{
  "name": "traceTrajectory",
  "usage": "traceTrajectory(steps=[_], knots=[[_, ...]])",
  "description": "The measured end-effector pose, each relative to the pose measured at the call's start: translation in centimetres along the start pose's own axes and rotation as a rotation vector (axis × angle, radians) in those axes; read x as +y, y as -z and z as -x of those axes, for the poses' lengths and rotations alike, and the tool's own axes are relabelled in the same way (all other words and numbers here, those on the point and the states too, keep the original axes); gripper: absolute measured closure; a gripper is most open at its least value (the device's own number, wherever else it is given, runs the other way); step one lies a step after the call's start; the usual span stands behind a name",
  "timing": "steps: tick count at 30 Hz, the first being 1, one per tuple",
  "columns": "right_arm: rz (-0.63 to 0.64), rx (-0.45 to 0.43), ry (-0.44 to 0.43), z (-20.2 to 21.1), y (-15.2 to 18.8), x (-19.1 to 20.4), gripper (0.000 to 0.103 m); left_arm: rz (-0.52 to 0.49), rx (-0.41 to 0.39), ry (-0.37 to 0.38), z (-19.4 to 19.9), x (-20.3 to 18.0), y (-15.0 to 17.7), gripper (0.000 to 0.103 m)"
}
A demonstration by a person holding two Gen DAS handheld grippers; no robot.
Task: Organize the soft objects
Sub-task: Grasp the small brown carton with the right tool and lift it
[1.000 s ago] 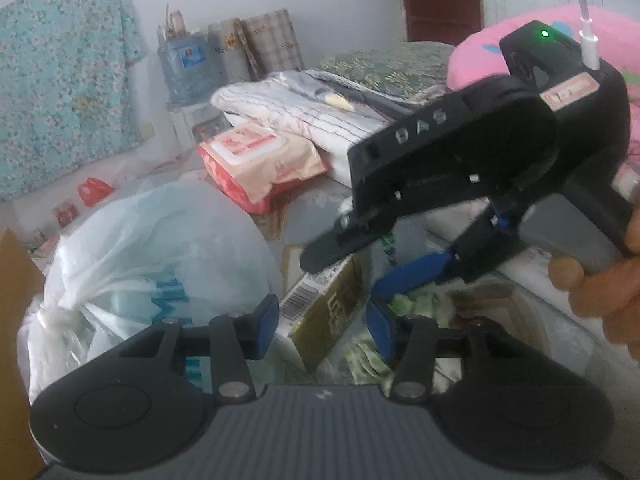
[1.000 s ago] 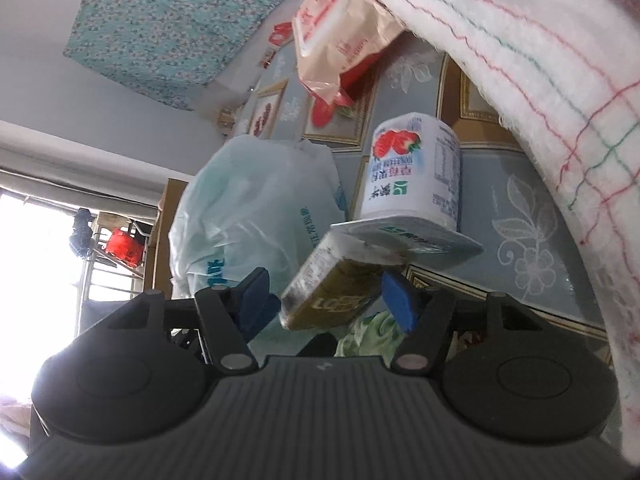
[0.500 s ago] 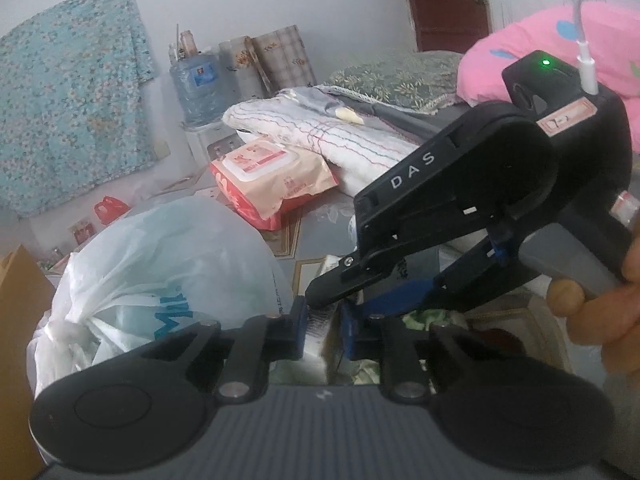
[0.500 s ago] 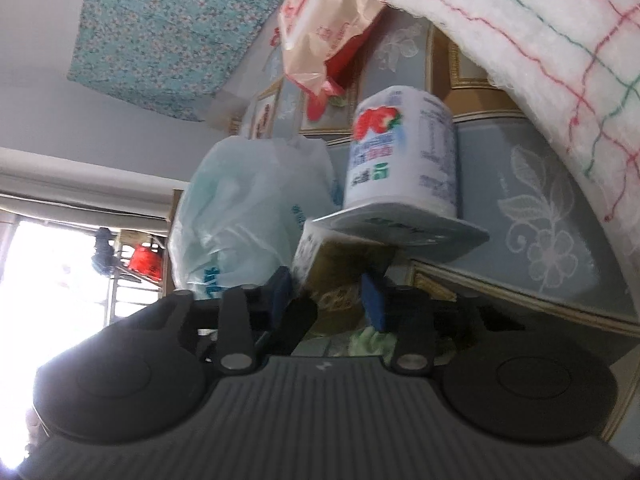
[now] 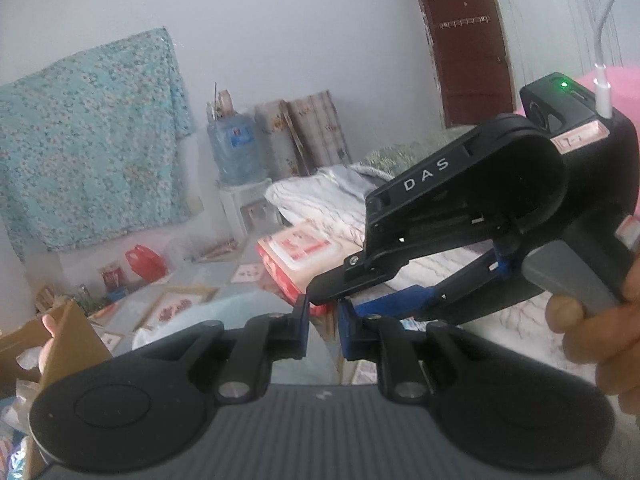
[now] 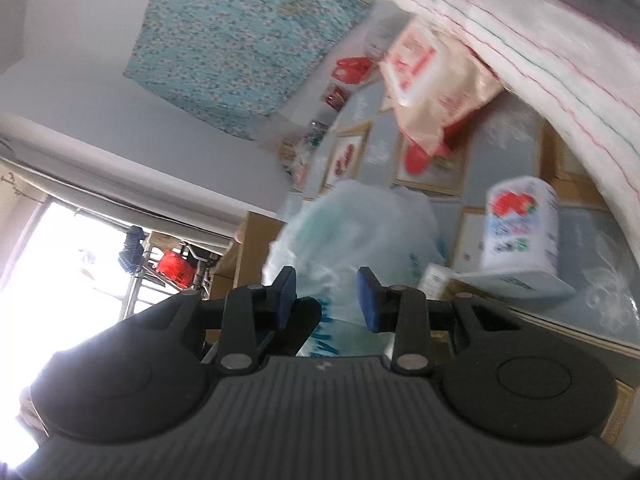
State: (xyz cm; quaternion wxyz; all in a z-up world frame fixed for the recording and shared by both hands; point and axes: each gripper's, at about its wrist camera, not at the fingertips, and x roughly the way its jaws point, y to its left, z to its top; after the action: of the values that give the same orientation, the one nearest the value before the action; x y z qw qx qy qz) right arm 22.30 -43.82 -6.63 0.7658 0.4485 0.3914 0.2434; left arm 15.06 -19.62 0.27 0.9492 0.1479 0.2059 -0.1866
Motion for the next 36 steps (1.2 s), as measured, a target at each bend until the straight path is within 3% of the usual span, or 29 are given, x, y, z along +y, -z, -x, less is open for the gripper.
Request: traceTrajectory(steps=[1,3,7,13,20,24,29,32,36], knots=[[0.007,-0.005,0.003,0.0,-0.1,0.3,0.069,0.009,0.004,0.002,0.1,0.2,0.1,0.099],[0.019,-0.012,0.011,0.3,-0.1,0.6,0.069,0.041,0.041,0.037,0.3,0.7,0.4,0.098],[0.062,-0.018,0.074,1.1,0.7,0.6,0.067,0.096,0.123,0.107,0.5,1.4,2.4,0.089],[0.041,0.027,0.201,0.1,1.8,-2.0,0.059,0.143,0.192,0.144,0.0,1.5,4.7,0.086],[0.032,0.073,0.282,-2.6,2.4,-2.9,0.051,0.09,0.223,0.165,-1.5,-0.3,5.4,0.077],[0.013,0.091,0.31,-3.7,2.4,-3.4,0.05,0.058,0.205,0.125,-1.7,-1.0,5.7,0.076],[-0.027,0.115,0.326,-4.0,2.5,-4.4,0.05,0.006,0.173,0.19,-1.2,-2.1,6.0,0.076],[-0.027,0.111,0.324,-3.8,2.6,-4.7,0.05,-0.018,0.162,0.191,-1.2,-2.6,6.2,0.076],[-0.012,0.105,0.306,-3.6,2.8,-4.6,0.061,0.003,0.154,0.197,-1.2,-2.2,6.0,0.076]])
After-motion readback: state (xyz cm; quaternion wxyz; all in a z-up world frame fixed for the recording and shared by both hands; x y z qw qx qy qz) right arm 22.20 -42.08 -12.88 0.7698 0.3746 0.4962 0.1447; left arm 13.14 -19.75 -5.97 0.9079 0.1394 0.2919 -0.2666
